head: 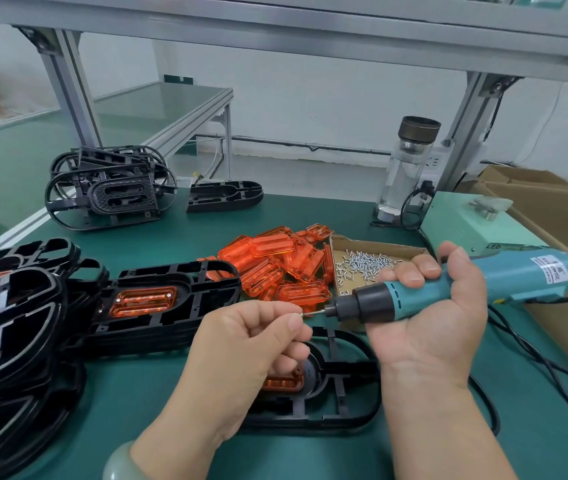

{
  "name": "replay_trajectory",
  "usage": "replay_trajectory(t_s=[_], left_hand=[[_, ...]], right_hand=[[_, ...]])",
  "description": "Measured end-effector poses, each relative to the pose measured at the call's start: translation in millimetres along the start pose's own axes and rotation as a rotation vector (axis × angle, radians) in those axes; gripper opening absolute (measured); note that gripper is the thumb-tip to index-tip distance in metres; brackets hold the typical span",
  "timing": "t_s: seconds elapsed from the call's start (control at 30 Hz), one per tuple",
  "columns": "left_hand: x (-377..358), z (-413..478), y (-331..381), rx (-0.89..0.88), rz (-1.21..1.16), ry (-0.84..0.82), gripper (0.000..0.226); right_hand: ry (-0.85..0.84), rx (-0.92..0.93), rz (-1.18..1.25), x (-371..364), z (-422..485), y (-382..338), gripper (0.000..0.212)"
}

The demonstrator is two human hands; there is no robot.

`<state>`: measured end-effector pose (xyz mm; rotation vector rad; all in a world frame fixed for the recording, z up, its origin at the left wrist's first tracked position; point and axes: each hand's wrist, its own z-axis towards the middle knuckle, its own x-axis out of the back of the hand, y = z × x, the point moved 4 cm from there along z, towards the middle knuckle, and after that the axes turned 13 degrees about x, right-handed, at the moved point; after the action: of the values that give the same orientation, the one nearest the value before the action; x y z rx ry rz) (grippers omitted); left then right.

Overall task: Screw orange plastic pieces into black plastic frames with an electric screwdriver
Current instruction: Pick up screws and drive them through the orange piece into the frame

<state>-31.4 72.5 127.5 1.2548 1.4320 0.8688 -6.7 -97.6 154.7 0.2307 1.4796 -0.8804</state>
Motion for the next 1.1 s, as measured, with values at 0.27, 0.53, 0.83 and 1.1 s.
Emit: replay_trajectory(t_s=[0.27,0.53,0.83,1.1], left_hand=[[3.6,0.8,3.2,-0.064,0.223,0.018,0.014],[1.8,-5.2,-5.2,-0.300,1.302,0.173,0.017],[0.7,6.7,-13.3,-0.243,1.460,0.161,0.020],[5.7,10.4,-18.7,-0.257,1.379,0.146,0.021]], right_hand=[[0.002,-0.020,-0.050,1.3,4.0,-2.3,0.015],[0.025,0.038,-0.247,8.3,17.4,-10.2,0.017],[-0.090,-0.020,-0.397,6.2,9.5,5.3,0.018],[-0.209,-0.010,-0.449,-0.5,1.9,10.6,0.021]])
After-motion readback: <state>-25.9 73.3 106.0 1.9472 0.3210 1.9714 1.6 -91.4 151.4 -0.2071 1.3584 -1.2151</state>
